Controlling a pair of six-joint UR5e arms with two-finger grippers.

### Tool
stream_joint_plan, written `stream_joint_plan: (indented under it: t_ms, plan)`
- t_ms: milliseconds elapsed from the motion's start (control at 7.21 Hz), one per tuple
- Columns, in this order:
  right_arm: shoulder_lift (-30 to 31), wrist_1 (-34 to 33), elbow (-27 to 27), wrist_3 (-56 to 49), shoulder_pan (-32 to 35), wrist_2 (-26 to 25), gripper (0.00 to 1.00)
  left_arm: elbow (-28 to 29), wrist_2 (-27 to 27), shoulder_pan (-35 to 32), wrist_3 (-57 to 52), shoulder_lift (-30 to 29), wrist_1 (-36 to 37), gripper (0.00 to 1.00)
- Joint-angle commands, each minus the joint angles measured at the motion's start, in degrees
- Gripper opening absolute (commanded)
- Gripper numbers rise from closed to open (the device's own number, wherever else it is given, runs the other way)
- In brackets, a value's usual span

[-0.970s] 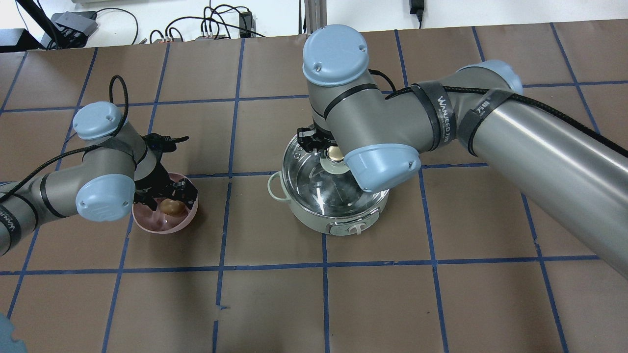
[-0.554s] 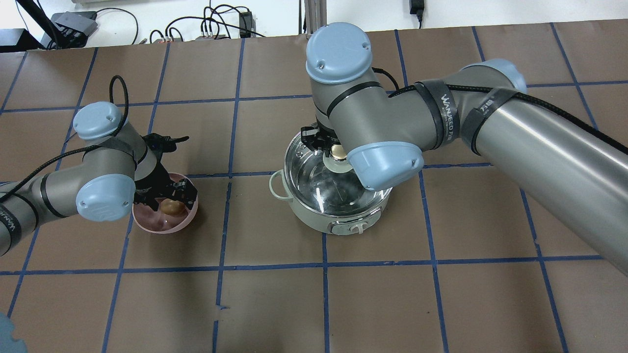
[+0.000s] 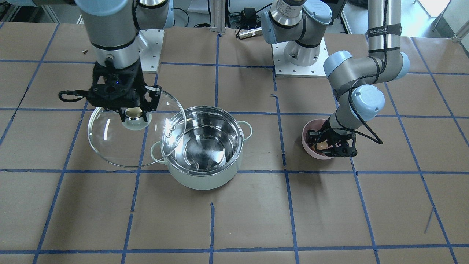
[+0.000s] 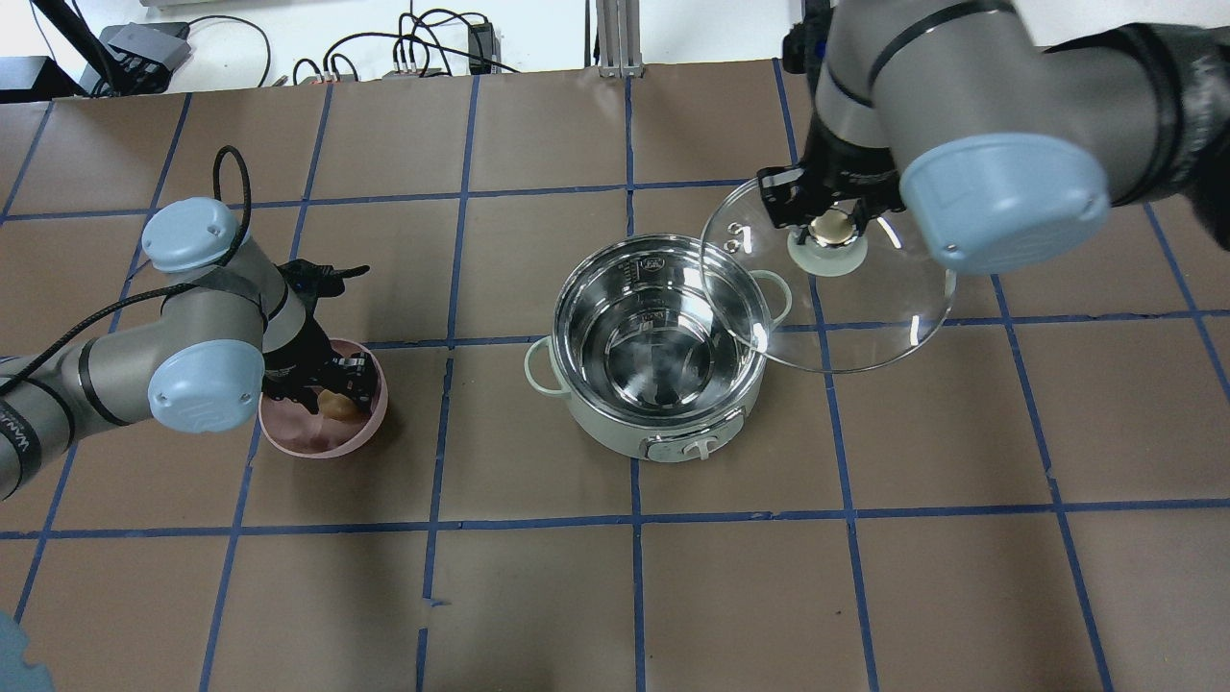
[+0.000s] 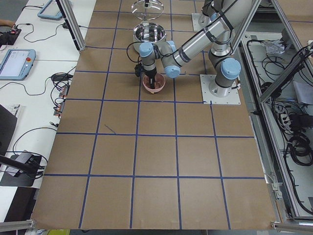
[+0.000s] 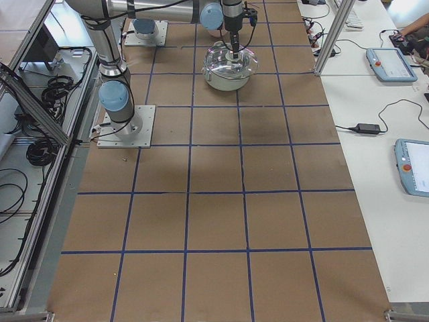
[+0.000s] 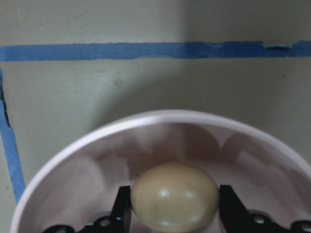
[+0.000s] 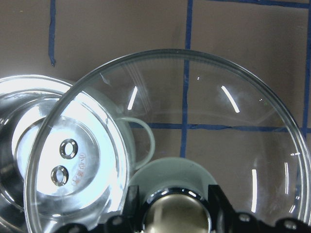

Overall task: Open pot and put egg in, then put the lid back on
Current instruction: 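Lift the glass lid off the pot and carry it aside with the right gripper, then close the left gripper on the egg and lift it from the bowl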

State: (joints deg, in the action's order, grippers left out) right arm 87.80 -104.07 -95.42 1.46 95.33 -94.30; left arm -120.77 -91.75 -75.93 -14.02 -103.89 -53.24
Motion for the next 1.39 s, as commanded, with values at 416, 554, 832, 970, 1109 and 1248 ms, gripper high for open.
stream_joint_plan:
  t_ms: [416, 554, 832, 970, 1109, 1248]
  plan:
    - [3.3, 3.3, 1.5, -10.5, -8.1, 1.1, 0.34, 15.1, 0.1, -3.5, 3.1, 8.6, -24.4, 0.29]
    - [3.4, 5.2, 3.4, -11.0, -9.3, 1.4, 0.34, 18.8, 0.3, -3.7, 3.3, 8.7, -27.0, 0.29]
    - [3.3, 5.5, 3.3, -12.9, -9.6, 0.9, 0.34, 20.0, 1.0, -8.7, 12.3, 8.0, -25.8, 0.29]
    - [3.3, 5.7, 3.3, -13.1, -10.0, 0.7, 0.34, 21.7, 1.1, -17.1, 20.8, 6.3, -21.3, 0.29]
    - [3.3, 5.7, 3.2, -13.1, -10.1, 0.7, 0.34, 24.5, 1.1, -24.9, 30.1, 2.8, -19.5, 0.29]
    - [3.3, 5.6, 3.1, -13.1, -10.0, 0.9, 0.34, 28.6, 1.1, -31.2, 36.8, -1.4, -16.5, 0.29]
